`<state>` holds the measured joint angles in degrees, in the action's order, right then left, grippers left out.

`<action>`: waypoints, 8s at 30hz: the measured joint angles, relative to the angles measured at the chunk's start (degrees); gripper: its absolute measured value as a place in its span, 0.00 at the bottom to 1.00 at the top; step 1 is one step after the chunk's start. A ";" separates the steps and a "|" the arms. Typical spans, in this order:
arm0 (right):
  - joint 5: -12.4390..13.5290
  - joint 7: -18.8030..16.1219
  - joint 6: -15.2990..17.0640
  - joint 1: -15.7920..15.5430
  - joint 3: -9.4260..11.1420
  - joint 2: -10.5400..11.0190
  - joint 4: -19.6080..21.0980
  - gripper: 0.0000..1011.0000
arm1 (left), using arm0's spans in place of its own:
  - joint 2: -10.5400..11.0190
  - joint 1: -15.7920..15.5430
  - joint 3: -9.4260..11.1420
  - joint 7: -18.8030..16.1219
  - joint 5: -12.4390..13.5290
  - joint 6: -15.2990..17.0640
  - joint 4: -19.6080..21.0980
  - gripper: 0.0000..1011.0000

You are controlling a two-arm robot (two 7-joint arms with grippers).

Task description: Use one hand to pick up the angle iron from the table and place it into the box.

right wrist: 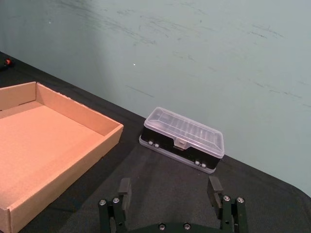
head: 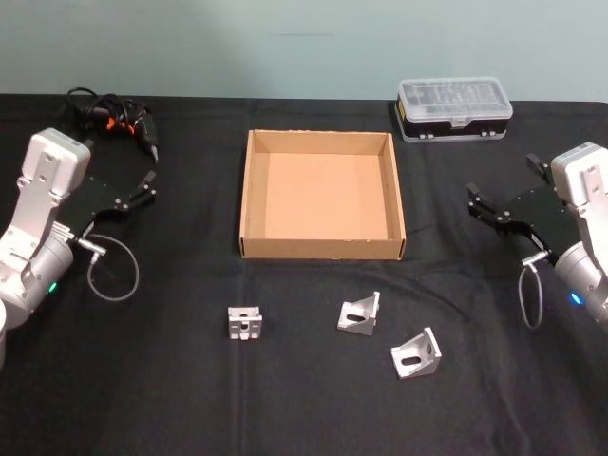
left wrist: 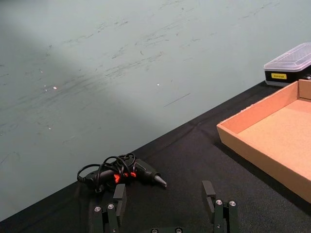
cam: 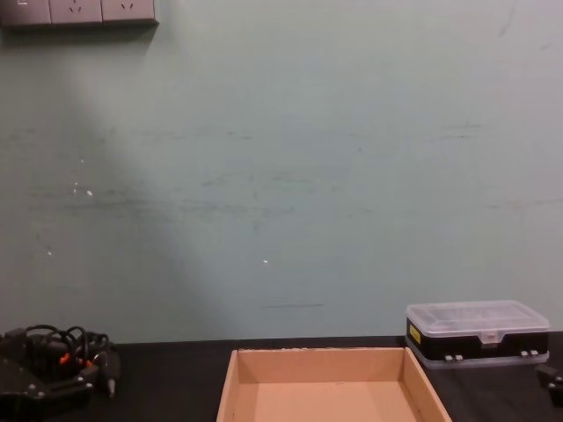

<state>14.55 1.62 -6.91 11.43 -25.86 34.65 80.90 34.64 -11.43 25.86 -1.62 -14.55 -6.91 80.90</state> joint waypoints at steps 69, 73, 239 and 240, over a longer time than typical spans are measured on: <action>0.00 0.00 0.00 0.00 0.00 0.00 0.00 0.99 | 0.00 0.00 0.00 0.00 0.00 0.00 0.00 1.00; 0.00 0.00 0.00 0.00 0.00 0.00 0.00 0.99 | 0.00 0.00 0.00 0.00 0.00 0.00 0.00 1.00; 14.69 -41.97 6.40 9.29 1.76 5.89 7.81 0.45 | 0.00 0.00 0.00 0.00 0.00 0.00 0.00 1.00; 14.42 -41.65 7.06 10.06 1.42 5.37 7.62 0.45 | 0.00 0.00 0.00 0.00 0.00 0.00 0.00 1.00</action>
<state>28.97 -40.04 0.15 21.49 -24.44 40.02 88.53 34.64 -11.43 25.86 -1.62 -14.55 -6.91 80.90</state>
